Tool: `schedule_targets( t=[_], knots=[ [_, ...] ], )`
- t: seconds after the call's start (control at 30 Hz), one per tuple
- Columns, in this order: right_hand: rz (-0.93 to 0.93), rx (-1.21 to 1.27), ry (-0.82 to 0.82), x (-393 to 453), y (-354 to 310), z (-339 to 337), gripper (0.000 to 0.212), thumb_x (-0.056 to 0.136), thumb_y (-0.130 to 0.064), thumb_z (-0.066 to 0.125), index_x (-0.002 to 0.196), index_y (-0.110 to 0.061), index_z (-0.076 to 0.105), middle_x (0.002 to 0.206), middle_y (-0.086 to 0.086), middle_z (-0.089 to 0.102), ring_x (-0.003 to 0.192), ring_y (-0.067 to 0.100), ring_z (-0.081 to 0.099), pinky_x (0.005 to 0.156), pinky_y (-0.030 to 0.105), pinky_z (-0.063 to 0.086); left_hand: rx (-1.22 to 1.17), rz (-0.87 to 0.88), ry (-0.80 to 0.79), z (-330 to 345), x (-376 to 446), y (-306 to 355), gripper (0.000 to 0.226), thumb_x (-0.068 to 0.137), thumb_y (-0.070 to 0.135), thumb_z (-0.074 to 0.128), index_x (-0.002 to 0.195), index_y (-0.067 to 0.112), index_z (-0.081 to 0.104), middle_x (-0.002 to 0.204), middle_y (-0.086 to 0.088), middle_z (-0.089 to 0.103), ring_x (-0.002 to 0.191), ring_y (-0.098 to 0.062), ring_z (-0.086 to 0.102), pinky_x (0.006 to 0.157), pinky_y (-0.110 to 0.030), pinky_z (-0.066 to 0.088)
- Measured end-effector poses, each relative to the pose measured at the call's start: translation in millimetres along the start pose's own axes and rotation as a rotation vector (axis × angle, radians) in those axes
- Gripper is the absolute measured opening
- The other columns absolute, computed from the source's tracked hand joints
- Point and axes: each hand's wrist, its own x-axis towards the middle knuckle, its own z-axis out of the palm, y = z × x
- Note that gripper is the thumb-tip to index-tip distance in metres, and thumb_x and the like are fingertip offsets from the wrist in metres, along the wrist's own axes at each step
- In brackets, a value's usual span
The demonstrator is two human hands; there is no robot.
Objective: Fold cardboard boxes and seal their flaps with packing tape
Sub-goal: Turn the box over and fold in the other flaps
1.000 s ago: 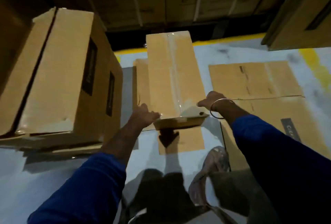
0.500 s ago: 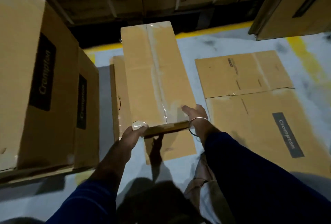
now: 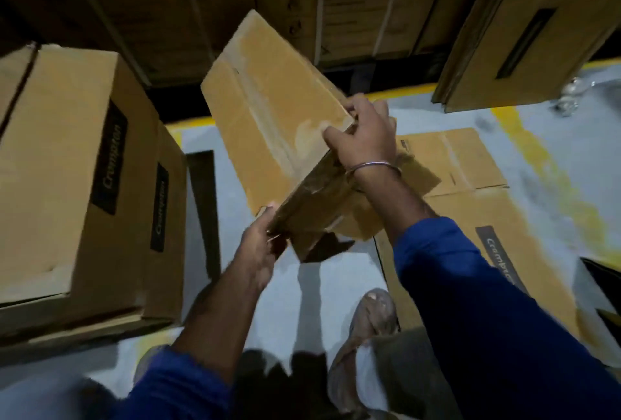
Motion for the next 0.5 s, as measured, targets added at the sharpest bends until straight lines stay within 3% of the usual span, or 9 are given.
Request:
schedule_targets(
  t=[0.07, 0.17, 0.23, 0.33, 0.43, 0.5],
  knots=[
    [-0.092, -0.053, 0.036, -14.0, -17.8, -25.5, 0.041, 0.075, -0.048, 0.068, 0.112, -0.035, 0.06, 0.12, 0.0, 0.046, 0.115, 0.028, 0.045, 0.093, 0.052, 0.044, -0.081, 0.004, -0.068, 9.8, -12.3, -3.0, 0.036, 0.101, 0.038, 0.064, 0.127, 0.013, 0.066, 0.123, -0.021, 0.072, 0.108, -0.031, 0.067, 0.072, -0.031, 0.056],
    [-0.171, -0.119, 0.099, -38.4, -34.3, -46.2, 0.039, 0.079, -0.045, 0.069, 0.115, -0.039, 0.058, 0.121, -0.005, 0.043, 0.117, 0.023, 0.041, 0.09, 0.048, 0.036, -0.13, -0.005, -0.136, 12.9, -18.7, -3.6, 0.048, 0.098, 0.039, 0.067, 0.138, 0.014, 0.061, 0.125, -0.015, 0.072, 0.113, -0.029, 0.071, 0.101, -0.037, 0.054],
    [-0.192, -0.15, 0.115, -53.7, -38.2, -45.3, 0.039, 0.079, -0.046, 0.068, 0.116, -0.039, 0.057, 0.118, -0.006, 0.042, 0.114, 0.022, 0.041, 0.089, 0.048, 0.037, -0.142, -0.024, -0.133, 3.6, -13.4, -4.5, 0.05, 0.096, 0.042, 0.069, 0.137, 0.014, 0.063, 0.131, -0.018, 0.07, 0.116, -0.031, 0.071, 0.112, -0.041, 0.049],
    [-0.205, -0.232, 0.067, -71.9, -40.9, -21.9, 0.041, 0.079, -0.049, 0.067, 0.117, -0.041, 0.055, 0.117, -0.005, 0.042, 0.111, 0.023, 0.041, 0.087, 0.048, 0.035, -0.224, -0.052, -0.1, -17.0, -5.5, -12.2, 0.041, 0.096, 0.045, 0.065, 0.124, 0.015, 0.07, 0.135, -0.02, 0.067, 0.122, -0.033, 0.067, 0.114, -0.04, 0.045],
    [-0.255, -0.367, 0.037, -87.9, -49.4, 14.6, 0.042, 0.078, -0.046, 0.066, 0.119, -0.039, 0.057, 0.12, -0.001, 0.046, 0.112, 0.028, 0.045, 0.093, 0.055, 0.036, -0.276, -0.136, -0.073, -37.3, 2.4, -34.7, 0.058, 0.094, 0.056, 0.062, 0.132, 0.013, 0.068, 0.124, -0.014, 0.073, 0.11, -0.027, 0.07, 0.119, -0.038, 0.039],
    [-0.317, -0.423, -0.001, -96.9, -53.1, 40.0, 0.042, 0.077, -0.042, 0.069, 0.118, -0.037, 0.06, 0.122, 0.001, 0.049, 0.113, 0.031, 0.045, 0.097, 0.058, 0.034, -0.322, -0.185, 0.0, -43.2, 1.0, -53.8, 0.056, 0.096, 0.059, 0.059, 0.123, 0.011, 0.071, 0.126, -0.014, 0.071, 0.112, -0.025, 0.068, 0.122, -0.038, 0.036]
  ],
)
